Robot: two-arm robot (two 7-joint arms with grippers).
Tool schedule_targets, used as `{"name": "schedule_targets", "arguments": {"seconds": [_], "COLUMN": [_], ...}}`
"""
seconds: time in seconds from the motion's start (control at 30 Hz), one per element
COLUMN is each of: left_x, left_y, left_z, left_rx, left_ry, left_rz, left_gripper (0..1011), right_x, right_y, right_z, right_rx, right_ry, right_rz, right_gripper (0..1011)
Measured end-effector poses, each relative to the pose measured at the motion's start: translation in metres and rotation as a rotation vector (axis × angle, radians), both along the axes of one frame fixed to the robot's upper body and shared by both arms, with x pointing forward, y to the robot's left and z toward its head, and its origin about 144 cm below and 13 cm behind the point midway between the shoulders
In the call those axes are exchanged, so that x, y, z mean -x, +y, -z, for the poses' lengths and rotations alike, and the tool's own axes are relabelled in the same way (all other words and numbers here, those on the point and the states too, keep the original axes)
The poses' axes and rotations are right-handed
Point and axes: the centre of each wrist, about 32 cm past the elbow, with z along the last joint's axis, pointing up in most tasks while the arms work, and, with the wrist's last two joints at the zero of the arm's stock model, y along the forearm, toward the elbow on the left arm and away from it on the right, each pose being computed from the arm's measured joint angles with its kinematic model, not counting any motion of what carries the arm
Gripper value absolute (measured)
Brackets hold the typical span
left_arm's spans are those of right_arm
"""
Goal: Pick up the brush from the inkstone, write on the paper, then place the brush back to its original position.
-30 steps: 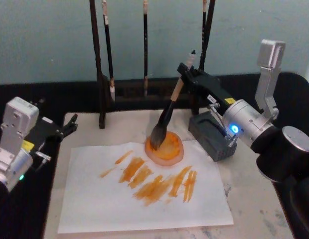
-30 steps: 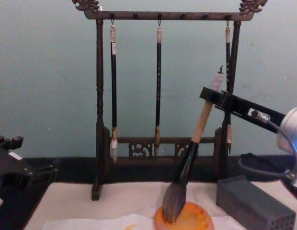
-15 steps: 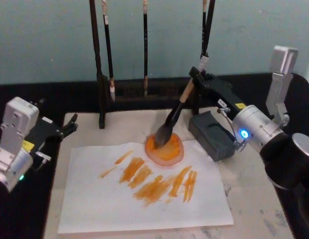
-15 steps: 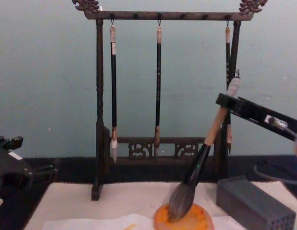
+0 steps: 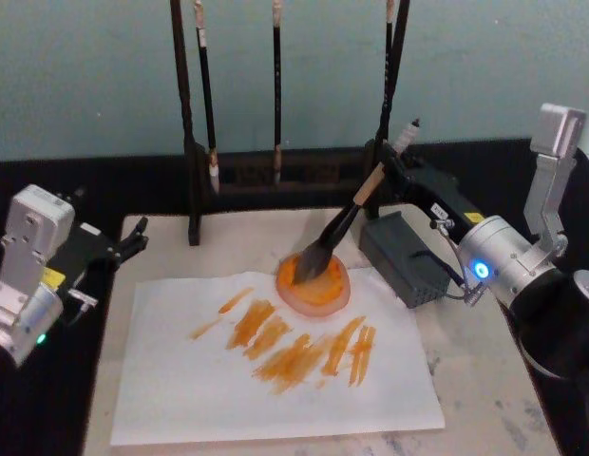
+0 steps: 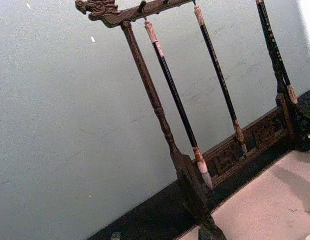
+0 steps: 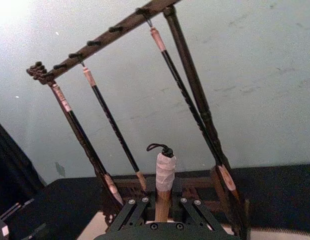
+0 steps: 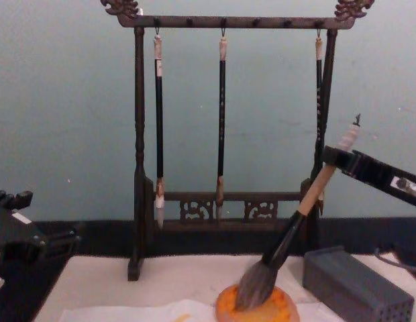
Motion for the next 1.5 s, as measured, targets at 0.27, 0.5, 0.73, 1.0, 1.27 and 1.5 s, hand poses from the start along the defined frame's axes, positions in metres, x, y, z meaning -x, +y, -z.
{"name": "schedule_targets", "arguments": {"seconds": [0.27, 0.5, 0.73, 1.0, 1.27, 1.5], "left_x": [0.0, 0.0, 0.0, 0.0, 0.0, 0.0], "left_y": [0.0, 0.0, 0.0, 0.0, 0.0, 0.0], "left_z": [0.0, 0.0, 0.0, 0.0, 0.0, 0.0], "left_rx": [0.0, 0.0, 0.0, 0.0, 0.0, 0.0], "left_ry": [0.0, 0.0, 0.0, 0.0, 0.0, 0.0], "left_rz": [0.0, 0.0, 0.0, 0.0, 0.0, 0.0], "left_gripper": [1001, 1001, 1001, 1001, 1001, 1001], "right_x": [0.004, 0.005, 0.005, 0.005, 0.004, 0.004], "right_y": [-0.005, -0.01, -0.016, -0.022, -0.027, -0.029], "right_z": [0.004, 0.007, 0.012, 0.017, 0.021, 0.024], "right_rx": [-0.011, -0.022, -0.032, -0.049, -0.066, -0.074], "right_ry": [0.029, 0.056, 0.08, 0.104, 0.133, 0.15], "right_rz": [0.025, 0.05, 0.075, 0.1, 0.127, 0.139], "right_gripper": [185, 187, 188, 189, 189, 190]}}
